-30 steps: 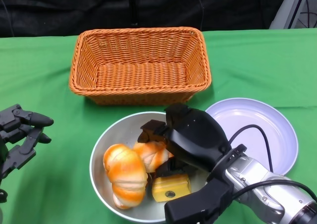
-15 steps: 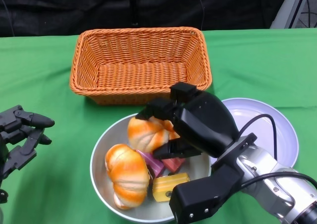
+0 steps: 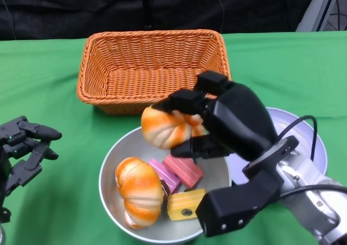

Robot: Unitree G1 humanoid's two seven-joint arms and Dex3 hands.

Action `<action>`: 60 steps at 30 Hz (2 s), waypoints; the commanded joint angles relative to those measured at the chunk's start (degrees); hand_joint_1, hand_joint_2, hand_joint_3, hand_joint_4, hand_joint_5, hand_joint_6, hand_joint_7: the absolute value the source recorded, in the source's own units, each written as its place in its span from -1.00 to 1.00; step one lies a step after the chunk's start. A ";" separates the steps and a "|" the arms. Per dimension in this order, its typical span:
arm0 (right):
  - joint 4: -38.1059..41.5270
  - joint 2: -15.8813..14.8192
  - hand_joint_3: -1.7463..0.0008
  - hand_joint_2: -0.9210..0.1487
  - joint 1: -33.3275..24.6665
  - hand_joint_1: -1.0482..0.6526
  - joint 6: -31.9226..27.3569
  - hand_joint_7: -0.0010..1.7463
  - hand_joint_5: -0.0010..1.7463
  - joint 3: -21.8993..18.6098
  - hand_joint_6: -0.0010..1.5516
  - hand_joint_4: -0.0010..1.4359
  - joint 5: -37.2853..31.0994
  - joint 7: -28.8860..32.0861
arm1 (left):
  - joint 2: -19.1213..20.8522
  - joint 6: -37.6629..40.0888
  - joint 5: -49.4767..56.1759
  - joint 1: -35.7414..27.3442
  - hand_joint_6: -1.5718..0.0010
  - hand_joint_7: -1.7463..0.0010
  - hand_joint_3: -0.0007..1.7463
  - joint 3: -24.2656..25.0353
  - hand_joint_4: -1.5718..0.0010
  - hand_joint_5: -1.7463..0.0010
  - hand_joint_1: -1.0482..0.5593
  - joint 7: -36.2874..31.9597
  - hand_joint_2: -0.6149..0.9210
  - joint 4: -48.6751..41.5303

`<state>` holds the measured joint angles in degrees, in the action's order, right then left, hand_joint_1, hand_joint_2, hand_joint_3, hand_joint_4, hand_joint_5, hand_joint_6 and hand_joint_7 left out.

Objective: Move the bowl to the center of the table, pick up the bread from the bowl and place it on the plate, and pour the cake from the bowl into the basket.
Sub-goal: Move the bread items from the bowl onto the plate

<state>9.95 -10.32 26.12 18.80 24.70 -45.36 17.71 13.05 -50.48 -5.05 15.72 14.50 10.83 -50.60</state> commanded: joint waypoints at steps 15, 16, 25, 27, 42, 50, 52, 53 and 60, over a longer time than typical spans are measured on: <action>16.67 -0.97 1.00 -0.83 17.61 0.02 0.57 -0.51 0.48 -6.06 0.33 0.20 2.02 3.81 | 0.74 -0.68 -0.81 0.72 -0.24 0.05 -0.47 -0.11 -0.11 -0.41 0.13 -0.10 0.90 -1.33; 18.69 -0.84 1.00 -0.82 18.76 0.01 0.76 -0.51 0.47 -5.88 0.33 0.20 2.02 4.20 | 0.79 -0.59 -0.79 0.72 -0.24 0.05 -0.47 -0.10 -0.11 -0.41 0.12 -0.14 0.90 -1.39; 37.12 2.90 1.00 -0.86 28.85 -0.08 0.87 -0.74 0.48 -4.78 0.40 0.19 4.38 4.67 | 0.72 -1.27 -0.88 0.53 -0.24 0.03 -0.46 0.08 -0.11 -0.43 0.12 -0.25 0.90 -1.53; 41.72 4.29 1.00 -0.83 31.35 -0.10 1.28 -0.82 0.53 -4.44 0.44 0.20 4.96 5.09 | 0.86 -1.16 -0.85 0.35 -0.23 0.03 -0.47 0.13 -0.11 -0.42 0.11 -0.29 0.90 -1.54; 60.29 10.66 0.99 -0.89 41.78 -0.04 -0.07 -0.93 0.87 -3.44 0.51 0.10 9.38 2.77 | 1.02 -1.40 -0.90 0.30 -0.23 0.01 -0.50 0.18 -0.13 -0.40 0.11 -0.06 0.92 -2.29; 63.19 12.19 1.00 -0.91 43.40 -0.06 -4.59 -0.96 0.83 -1.63 0.48 0.14 9.09 1.33 | 0.75 -1.36 -0.66 0.18 -0.24 0.01 -0.48 0.10 -0.13 -0.40 0.10 -0.55 0.90 -2.05; 63.26 12.23 1.00 -0.91 43.34 -0.07 -5.05 -0.97 0.78 -1.27 0.47 0.16 9.16 1.32 | 0.88 -1.59 -0.24 0.12 -0.24 0.01 -0.47 0.05 -0.13 -0.40 0.10 -0.94 0.89 -2.10; 63.23 12.22 1.00 -0.91 43.27 -0.08 -5.12 -0.98 0.73 -1.14 0.47 0.17 9.16 1.38 | 0.97 -1.75 0.02 0.10 -0.24 0.02 -0.47 0.03 -0.13 -0.40 0.10 -1.19 0.89 -2.15; 62.13 12.04 1.00 -0.90 42.31 -0.07 -4.41 -0.99 0.67 -1.28 0.47 0.16 9.73 2.29 | 1.16 -1.43 -0.73 0.61 -0.25 0.02 -0.45 0.08 -0.14 -0.39 0.12 -0.37 0.88 -2.75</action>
<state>73.14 1.99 67.47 13.86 23.47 -36.32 19.49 13.09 -51.27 -5.17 16.27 14.13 10.35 -52.77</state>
